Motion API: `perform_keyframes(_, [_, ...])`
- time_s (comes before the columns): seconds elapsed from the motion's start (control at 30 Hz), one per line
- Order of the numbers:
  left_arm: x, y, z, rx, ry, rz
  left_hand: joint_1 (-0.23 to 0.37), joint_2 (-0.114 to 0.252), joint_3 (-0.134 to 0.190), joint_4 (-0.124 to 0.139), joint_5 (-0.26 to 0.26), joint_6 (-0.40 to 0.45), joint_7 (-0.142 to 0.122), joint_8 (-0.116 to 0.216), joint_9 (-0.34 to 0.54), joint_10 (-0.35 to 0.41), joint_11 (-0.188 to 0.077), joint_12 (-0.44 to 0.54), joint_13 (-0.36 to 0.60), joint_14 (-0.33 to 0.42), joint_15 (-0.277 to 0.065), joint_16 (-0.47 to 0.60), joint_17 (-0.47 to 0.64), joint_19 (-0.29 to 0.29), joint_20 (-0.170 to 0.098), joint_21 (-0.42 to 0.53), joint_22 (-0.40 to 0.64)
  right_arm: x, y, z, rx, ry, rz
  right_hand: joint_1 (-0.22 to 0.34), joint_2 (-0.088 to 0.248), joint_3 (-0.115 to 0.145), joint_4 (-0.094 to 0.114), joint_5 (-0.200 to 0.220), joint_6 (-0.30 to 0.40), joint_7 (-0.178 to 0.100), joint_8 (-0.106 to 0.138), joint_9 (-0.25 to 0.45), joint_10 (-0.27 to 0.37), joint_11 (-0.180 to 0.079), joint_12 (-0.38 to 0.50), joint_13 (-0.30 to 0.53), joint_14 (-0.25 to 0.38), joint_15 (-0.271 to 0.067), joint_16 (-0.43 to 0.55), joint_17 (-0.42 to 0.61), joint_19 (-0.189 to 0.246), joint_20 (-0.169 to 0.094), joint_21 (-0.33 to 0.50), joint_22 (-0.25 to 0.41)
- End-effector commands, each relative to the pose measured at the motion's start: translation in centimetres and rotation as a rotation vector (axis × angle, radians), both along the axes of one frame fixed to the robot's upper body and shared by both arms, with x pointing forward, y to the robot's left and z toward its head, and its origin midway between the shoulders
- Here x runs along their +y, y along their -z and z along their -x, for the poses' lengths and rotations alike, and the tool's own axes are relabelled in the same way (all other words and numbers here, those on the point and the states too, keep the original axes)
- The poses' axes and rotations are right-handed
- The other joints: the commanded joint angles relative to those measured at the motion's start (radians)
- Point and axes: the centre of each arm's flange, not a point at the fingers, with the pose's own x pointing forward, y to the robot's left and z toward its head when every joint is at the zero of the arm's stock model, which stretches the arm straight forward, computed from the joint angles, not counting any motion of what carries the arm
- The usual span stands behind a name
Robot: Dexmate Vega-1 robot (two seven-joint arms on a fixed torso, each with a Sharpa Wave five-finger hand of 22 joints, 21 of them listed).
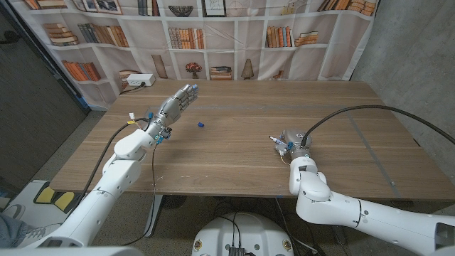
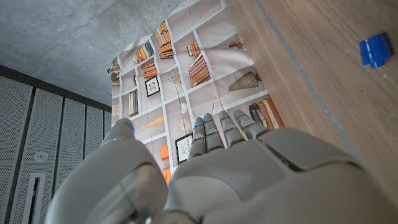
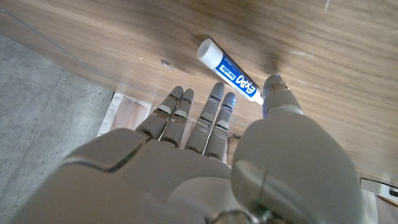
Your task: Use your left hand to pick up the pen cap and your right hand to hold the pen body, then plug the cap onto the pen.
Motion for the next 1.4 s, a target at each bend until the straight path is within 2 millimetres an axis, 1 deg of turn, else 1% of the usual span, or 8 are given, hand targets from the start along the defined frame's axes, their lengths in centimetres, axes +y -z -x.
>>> perform_keyframes(0.03, [0.0,0.2,0.2,0.003,0.001,0.000,0.003,0.006,-0.004,-0.003,-0.001,0.008,0.001,0.000,0.002,0.004,-0.002,-0.005,0.002,-0.004,0.001,0.002,0.002,-0.004,-0.003,0.000,0.003,-0.1,0.3,-0.3,0.008,0.015,-0.003,0.022,-0.001,0.007,0.003,0.006,0.024,-0.010,0.008,0.002,0.023,-0.006,0.009,0.003,0.018,-0.081,0.003,0.002,0.009,-0.044,-0.002,0.005])
perform_keyframes(0.37, [0.0,0.2,0.2,0.004,0.000,-0.002,0.004,0.007,-0.005,-0.003,-0.003,0.009,0.000,-0.001,0.002,0.004,-0.003,-0.006,0.002,-0.005,0.000,0.002,0.002,-0.005,-0.003,0.000,0.003,-0.1,0.4,-0.8,0.011,0.015,-0.005,0.041,0.001,0.012,0.007,0.007,0.060,-0.027,0.015,0.002,0.052,-0.015,0.014,0.003,0.051,-0.098,0.008,0.002,0.015,-0.050,-0.001,0.005])
perform_keyframes(0.5, [0.0,0.1,0.2,0.002,-0.001,0.001,0.004,0.007,-0.006,-0.002,-0.004,0.009,0.000,-0.001,0.002,0.004,-0.003,-0.005,0.002,-0.005,0.001,0.002,0.002,-0.005,-0.003,0.000,0.003,-0.1,0.4,-1.0,0.010,0.019,0.004,0.064,0.009,0.019,0.008,0.007,0.090,-0.043,0.021,0.002,0.079,-0.023,0.020,0.003,0.073,-0.108,0.009,0.002,0.027,-0.059,0.003,0.006])
perform_keyframes(0.7, [0.0,0.2,0.1,0.006,-0.001,0.007,0.005,0.007,-0.007,-0.002,-0.005,0.009,0.000,-0.002,0.002,0.003,-0.001,-0.006,0.003,-0.006,0.000,0.002,0.002,-0.007,-0.002,-0.001,0.003,-0.3,0.3,-1.5,0.016,0.038,0.041,0.125,0.032,0.029,0.005,0.002,0.133,-0.052,0.027,0.005,0.135,-0.028,0.029,0.004,0.135,-0.150,0.023,0.005,0.051,-0.086,0.010,0.007])
perform_keyframes(0.83, [0.1,0.3,0.1,0.010,-0.004,0.010,0.005,0.008,-0.007,-0.002,-0.006,0.009,-0.001,-0.003,0.002,0.002,-0.005,-0.007,0.003,-0.006,0.001,0.002,0.002,-0.008,-0.001,-0.001,0.003,-0.5,0.2,-1.7,0.009,0.048,0.068,0.183,0.055,0.037,-0.002,-0.005,0.153,-0.053,0.030,0.007,0.157,-0.029,0.029,0.005,0.165,-0.159,0.031,0.009,0.068,-0.104,0.014,0.008])
perform_keyframes(0.97, [0.1,0.4,0.0,0.013,-0.005,0.011,0.005,0.008,-0.008,-0.002,-0.006,0.009,0.001,-0.003,0.002,0.001,-0.004,-0.007,0.003,-0.007,0.001,0.002,0.002,-0.009,0.001,-0.001,0.003,-0.9,0.3,-1.9,-0.009,0.043,0.085,0.243,0.090,0.024,0.007,-0.038,0.206,-0.053,0.044,0.014,0.224,-0.031,0.048,0.018,0.203,-0.165,0.050,0.022,0.093,-0.117,0.021,0.010])
perform_keyframes(1.23, [-0.1,0.4,-0.1,0.020,-0.004,0.007,0.006,0.009,-0.009,-0.002,-0.008,0.010,-0.001,-0.004,0.002,0.001,-0.001,-0.007,0.003,-0.008,0.001,0.002,0.002,-0.010,0.000,-0.001,0.003,-1.2,0.7,-2.2,-0.067,0.001,0.080,0.301,0.116,-0.004,0.013,-0.078,0.318,-0.051,0.091,0.028,0.344,-0.027,0.088,0.033,0.275,-0.173,0.075,0.028,0.145,-0.135,0.037,0.012])
perform_keyframes(1.4, [-0.2,0.2,-0.1,0.020,-0.010,0.005,0.006,0.009,-0.010,-0.001,-0.009,0.010,0.000,-0.004,0.002,0.003,-0.001,-0.007,0.003,-0.007,0.000,0.002,0.002,-0.010,0.000,-0.001,0.003,-1.3,0.6,-2.2,-0.087,-0.006,0.069,0.313,0.120,-0.006,0.013,-0.081,0.341,-0.052,0.101,0.031,0.365,-0.025,0.095,0.033,0.289,-0.176,0.076,0.026,0.148,-0.139,0.037,0.012])
